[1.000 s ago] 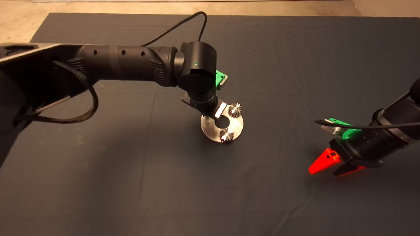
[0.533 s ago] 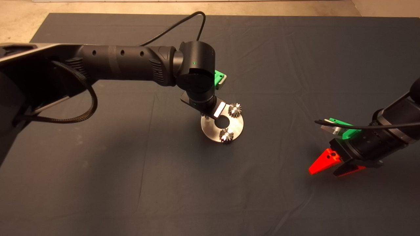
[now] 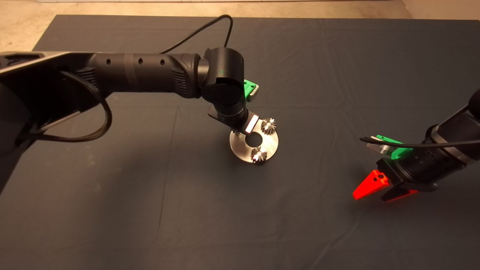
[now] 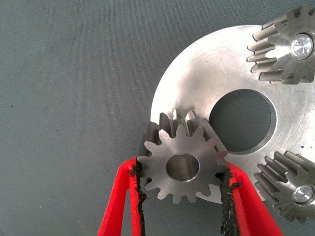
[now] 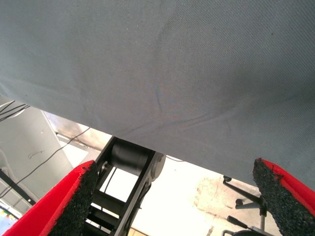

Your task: Install three planetary gears onto the carrier pins

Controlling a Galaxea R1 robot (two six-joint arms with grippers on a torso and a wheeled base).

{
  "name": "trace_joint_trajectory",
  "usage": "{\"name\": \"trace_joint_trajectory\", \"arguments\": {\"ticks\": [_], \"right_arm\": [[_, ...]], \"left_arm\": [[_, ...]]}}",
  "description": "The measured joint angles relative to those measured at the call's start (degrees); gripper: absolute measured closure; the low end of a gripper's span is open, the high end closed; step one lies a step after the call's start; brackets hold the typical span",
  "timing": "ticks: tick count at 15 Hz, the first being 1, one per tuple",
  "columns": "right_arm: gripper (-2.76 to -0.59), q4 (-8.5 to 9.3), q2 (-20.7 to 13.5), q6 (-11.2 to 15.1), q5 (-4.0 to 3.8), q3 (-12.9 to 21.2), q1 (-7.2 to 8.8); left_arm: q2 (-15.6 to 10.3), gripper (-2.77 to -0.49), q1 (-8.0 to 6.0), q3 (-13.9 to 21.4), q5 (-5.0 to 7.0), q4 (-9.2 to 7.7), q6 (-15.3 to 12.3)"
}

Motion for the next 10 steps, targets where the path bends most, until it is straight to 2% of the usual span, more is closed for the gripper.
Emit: {"name": "trace_joint_trajectory", "arguments": {"ticks": [4,8,10], "right_arm": [[-2.33,0.00,0.00,0.00,0.00,0.00,0.00],[-2.33,0.00,-0.02,0.00,0.00,0.00,0.02],[-2.33,0.00,-0.05,0.00,0.00,0.00,0.00]], "left_arm": [[-0.06,-0.65,0.02,0.00,-0.11,0.00,-0.03],[-0.23,-0.65,1.07,0.04,-0.18,0.00,-0.07],[-0.49,-0.65,1.17,0.26,-0.20,0.01,-0.20]]}}
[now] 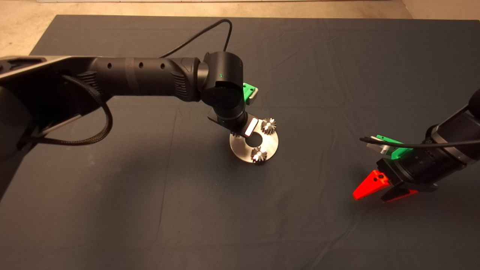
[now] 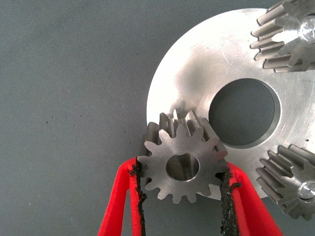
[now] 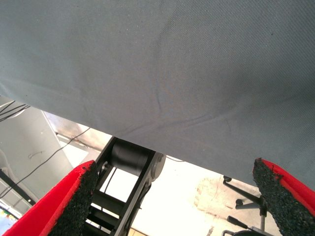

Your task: Install three planetary gears onto the carrier pins

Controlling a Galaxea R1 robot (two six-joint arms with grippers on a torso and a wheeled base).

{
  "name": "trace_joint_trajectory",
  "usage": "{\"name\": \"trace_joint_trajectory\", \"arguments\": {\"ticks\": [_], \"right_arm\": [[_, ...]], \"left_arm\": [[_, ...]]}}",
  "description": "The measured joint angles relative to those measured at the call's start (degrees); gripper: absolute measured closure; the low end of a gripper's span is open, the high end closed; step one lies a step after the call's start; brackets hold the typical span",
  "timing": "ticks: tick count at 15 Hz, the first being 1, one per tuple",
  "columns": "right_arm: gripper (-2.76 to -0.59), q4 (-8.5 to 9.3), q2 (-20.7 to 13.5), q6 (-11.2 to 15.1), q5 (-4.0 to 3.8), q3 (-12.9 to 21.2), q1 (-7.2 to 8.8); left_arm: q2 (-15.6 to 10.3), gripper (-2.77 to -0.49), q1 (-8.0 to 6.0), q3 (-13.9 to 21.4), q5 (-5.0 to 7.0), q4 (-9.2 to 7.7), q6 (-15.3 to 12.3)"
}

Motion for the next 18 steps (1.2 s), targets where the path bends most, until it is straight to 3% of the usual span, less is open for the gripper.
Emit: {"name": "trace_joint_trajectory", "arguments": {"ticks": [18], "right_arm": [[-2.33,0.12,-0.05,-0.11,0.01,0.00,0.00]], "left_arm": [[-0.23,-0.65,-0.10,-1.34,-1.26,-0.04,2.13]]}}
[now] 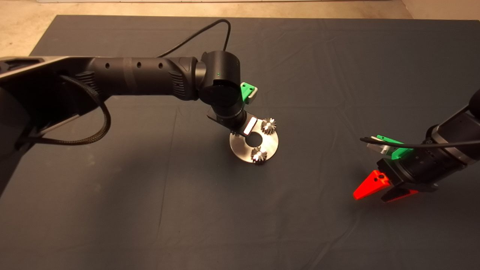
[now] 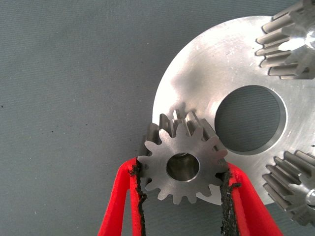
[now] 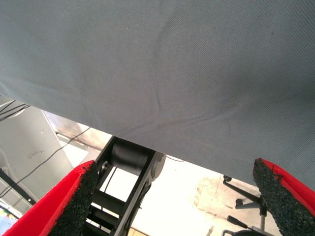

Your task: Install three planetary gears onto the carrier pins

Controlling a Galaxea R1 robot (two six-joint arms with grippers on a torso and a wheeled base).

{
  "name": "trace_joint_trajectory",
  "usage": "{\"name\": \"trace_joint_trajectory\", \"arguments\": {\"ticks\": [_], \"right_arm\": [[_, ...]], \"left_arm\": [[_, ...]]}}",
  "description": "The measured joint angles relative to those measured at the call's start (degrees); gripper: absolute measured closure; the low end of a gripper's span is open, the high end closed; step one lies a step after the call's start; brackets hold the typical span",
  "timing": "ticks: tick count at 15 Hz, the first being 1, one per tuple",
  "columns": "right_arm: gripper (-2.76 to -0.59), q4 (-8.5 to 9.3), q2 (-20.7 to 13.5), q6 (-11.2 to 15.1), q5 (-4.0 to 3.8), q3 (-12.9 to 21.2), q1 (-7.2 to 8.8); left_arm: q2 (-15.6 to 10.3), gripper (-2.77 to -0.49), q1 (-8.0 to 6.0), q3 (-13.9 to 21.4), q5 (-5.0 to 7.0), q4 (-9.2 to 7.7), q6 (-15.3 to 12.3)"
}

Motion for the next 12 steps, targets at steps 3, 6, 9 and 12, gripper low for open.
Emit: {"name": "trace_joint_trajectory", "arguments": {"ticks": [3,6,9,12], "right_arm": [[-2.33,0.02,-0.01,0.00,0.02,0.00,0.00],[-2.33,0.02,-0.01,-0.01,-0.01,0.00,0.02],[-2.33,0.02,-0.01,-0.01,0.02,0.00,0.17],[-2.33,0.02,-0.01,-0.01,-0.01,0.00,0.15]], "left_arm": [[-0.09,-0.65,0.37,-0.32,-0.33,0.07,0.00],[-0.09,-0.65,0.37,-0.34,-0.38,0.07,0.00],[-0.09,-0.65,0.39,-0.34,-0.36,0.07,-0.06],[-0.09,-0.65,0.37,-0.34,-0.41,0.05,-0.09]]}}
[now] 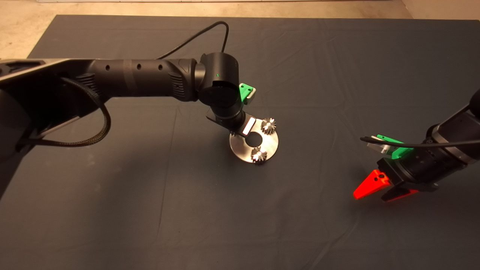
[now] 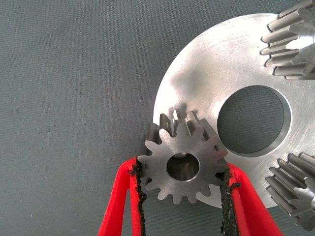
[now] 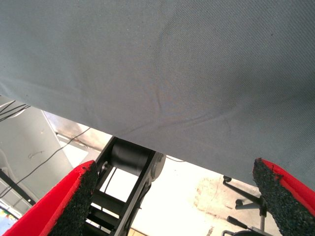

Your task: Install three planetary gears onto the carrier pins

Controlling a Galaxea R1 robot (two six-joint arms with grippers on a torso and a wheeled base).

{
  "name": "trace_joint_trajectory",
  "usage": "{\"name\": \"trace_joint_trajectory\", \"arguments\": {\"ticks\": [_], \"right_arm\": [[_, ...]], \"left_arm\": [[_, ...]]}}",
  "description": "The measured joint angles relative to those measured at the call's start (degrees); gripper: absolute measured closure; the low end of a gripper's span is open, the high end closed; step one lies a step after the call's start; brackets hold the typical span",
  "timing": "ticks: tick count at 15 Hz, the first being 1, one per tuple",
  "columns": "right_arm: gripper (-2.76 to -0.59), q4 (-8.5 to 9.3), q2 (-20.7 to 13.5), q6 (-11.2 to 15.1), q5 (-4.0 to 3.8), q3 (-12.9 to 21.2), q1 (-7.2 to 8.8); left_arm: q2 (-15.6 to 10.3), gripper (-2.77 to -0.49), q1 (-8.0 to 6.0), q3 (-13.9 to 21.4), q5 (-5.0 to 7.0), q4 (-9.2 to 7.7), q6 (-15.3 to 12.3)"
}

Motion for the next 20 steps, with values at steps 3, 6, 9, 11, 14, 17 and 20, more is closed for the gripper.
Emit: {"name": "trace_joint_trajectory", "arguments": {"ticks": [3,6,9,11,14,17,20], "right_arm": [[-2.33,0.00,0.01,0.00,0.00,0.00,0.00],[-2.33,0.00,0.01,0.01,0.00,0.00,0.00],[-2.33,0.00,0.01,0.00,0.00,0.00,0.00],[-2.33,0.00,0.01,0.00,0.00,0.00,0.00],[-2.33,0.00,0.01,0.00,0.00,0.00,0.00],[-2.33,0.00,0.00,0.01,-0.02,0.00,0.00],[-2.33,0.00,0.06,-0.05,0.02,0.00,0.00]], "left_arm": [[0.00,-0.68,0.02,0.02,0.00,0.02,-0.02],[0.00,-0.80,0.00,0.02,0.00,0.02,-0.06],[0.00,-0.91,0.01,0.02,-0.04,0.02,-0.15],[-0.02,-1.02,-0.04,0.02,-0.04,0.14,-0.17],[-0.02,-1.16,-0.01,0.05,-0.06,0.13,-0.20],[-0.56,-1.32,-0.01,0.60,-0.17,0.13,-0.30],[-4.16,-1.32,-0.04,4.96,-0.22,0.30,-3.25]]}}
